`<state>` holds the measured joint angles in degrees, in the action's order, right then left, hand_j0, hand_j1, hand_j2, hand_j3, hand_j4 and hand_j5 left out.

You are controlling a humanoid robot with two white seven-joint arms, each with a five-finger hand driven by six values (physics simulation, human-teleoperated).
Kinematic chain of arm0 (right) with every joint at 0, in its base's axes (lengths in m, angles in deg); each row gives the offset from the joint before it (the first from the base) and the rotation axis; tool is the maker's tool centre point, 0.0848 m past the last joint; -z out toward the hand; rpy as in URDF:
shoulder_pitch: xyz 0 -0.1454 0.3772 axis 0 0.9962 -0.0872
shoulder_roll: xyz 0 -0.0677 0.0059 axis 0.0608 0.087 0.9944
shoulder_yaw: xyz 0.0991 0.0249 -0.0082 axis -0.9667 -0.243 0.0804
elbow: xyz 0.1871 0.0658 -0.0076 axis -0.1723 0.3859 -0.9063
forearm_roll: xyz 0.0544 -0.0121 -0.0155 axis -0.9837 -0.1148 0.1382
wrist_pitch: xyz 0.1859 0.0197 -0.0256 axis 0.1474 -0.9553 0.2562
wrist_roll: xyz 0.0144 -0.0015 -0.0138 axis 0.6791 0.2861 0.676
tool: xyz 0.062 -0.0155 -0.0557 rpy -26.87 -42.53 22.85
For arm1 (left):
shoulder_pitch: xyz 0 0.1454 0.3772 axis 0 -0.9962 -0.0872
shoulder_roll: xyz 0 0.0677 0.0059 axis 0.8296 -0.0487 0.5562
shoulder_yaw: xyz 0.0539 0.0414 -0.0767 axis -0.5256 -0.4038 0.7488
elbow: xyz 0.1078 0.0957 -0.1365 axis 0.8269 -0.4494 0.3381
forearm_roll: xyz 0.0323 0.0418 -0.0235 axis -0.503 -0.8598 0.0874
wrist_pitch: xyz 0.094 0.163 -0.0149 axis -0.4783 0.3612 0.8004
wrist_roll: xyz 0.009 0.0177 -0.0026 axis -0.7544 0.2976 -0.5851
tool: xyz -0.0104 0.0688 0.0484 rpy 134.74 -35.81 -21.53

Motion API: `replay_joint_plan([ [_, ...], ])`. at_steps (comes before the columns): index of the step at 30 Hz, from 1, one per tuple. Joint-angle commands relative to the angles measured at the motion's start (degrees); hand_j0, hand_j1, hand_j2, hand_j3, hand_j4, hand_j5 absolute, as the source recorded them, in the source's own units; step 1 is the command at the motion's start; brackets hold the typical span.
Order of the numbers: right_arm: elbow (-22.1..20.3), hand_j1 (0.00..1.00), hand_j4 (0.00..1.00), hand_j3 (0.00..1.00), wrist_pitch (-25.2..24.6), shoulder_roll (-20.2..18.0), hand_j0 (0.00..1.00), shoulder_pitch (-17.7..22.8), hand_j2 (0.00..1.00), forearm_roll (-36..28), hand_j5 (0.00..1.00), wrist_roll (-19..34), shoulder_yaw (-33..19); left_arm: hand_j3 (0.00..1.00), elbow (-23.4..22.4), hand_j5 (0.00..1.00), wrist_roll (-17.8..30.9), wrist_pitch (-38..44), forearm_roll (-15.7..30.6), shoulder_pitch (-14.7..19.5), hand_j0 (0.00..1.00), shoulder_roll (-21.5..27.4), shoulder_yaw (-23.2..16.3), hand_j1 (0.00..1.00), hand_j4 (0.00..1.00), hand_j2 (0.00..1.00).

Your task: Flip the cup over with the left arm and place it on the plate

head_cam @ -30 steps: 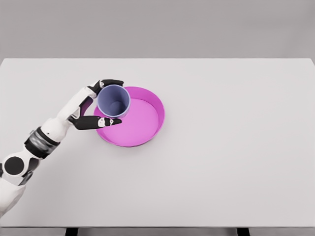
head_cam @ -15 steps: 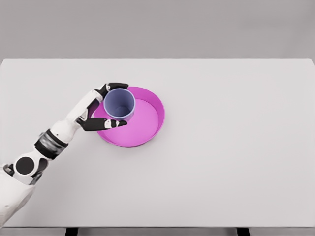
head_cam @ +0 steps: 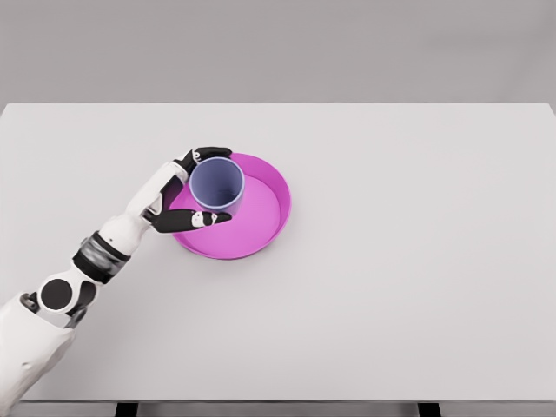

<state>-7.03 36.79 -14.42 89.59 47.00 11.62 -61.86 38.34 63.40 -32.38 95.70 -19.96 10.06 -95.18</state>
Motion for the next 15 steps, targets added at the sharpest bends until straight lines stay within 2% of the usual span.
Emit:
replay_joint_plan([
  [1, 0.0, 1.0, 1.0, 1.0, 0.0, 0.0, 1.0, 0.0, 1.0, 0.0, 1.0, 0.0, 0.0, 0.81, -0.2, 0.81, 0.0, 0.0, 0.7, 0.0, 0.81, -0.4, 0.0, 0.81, 0.81, 0.81],
  [15, 0.0, 1.0, 1.0, 1.0, 0.0, 0.0, 1.0, 0.0, 1.0, 0.0, 1.0, 0.0, 0.0, 0.82, -2.2, 0.82, 0.0, 0.0, 1.3, -0.5, 0.82, -2.0, 0.0, 0.82, 0.82, 0.82],
])
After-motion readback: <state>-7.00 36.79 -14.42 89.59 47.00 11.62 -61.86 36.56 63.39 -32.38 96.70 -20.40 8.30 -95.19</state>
